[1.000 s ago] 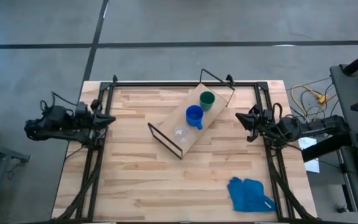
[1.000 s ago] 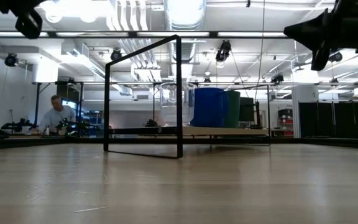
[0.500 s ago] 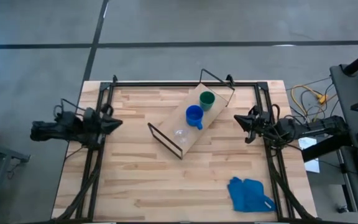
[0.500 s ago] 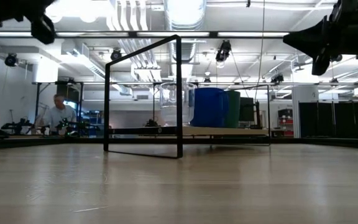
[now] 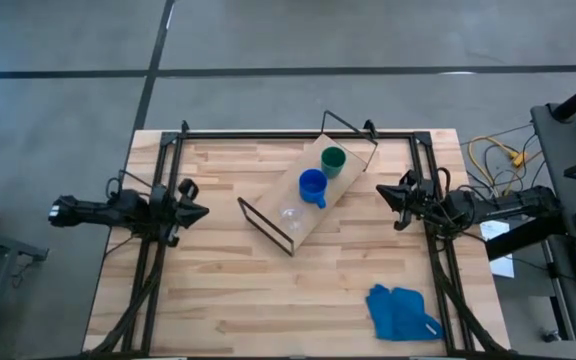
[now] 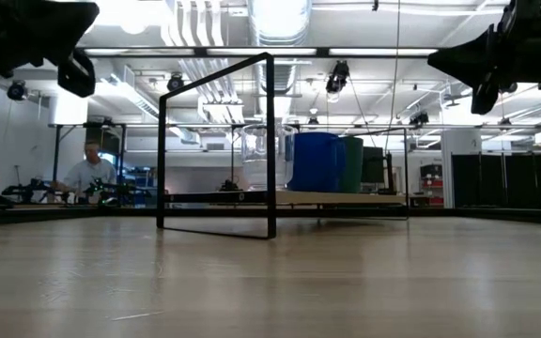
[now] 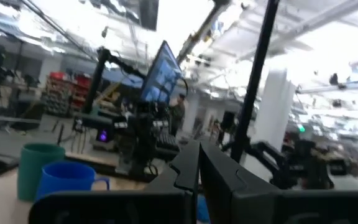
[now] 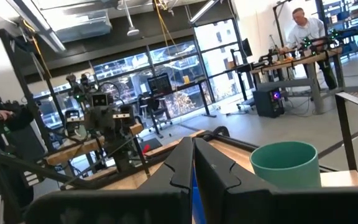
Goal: Stack small to large cups/mugs on shelf
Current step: Return to Home Position
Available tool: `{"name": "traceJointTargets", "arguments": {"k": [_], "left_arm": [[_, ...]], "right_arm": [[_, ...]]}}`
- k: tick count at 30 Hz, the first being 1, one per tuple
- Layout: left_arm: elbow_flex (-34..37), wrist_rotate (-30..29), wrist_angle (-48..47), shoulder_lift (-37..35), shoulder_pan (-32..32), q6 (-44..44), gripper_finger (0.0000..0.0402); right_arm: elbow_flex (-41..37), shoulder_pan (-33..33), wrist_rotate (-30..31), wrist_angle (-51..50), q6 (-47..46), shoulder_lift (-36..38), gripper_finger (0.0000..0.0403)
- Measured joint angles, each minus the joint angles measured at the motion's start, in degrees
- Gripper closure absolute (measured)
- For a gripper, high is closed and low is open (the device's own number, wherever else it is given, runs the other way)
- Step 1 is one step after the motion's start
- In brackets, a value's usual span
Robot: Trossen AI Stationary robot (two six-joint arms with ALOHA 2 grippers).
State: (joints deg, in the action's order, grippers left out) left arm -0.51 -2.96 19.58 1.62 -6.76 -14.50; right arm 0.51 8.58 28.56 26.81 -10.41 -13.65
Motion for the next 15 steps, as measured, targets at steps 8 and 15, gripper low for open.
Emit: {"name": "traceJointTargets", "arguments": {"k": [8,15], "left_arm": [[0.07,0.8,-8.31,0.67,0.0,0.16,0.0402],[0.11,0.74,-9.16,2.09,0.0,0.15,0.0402]], "right_arm": [[0.0,0.01,0.0,0.0,-0.03,-0.04,0.0394],[0.02,0.0,0.0,0.01,-0.03,-0.04,0.0394]]}}
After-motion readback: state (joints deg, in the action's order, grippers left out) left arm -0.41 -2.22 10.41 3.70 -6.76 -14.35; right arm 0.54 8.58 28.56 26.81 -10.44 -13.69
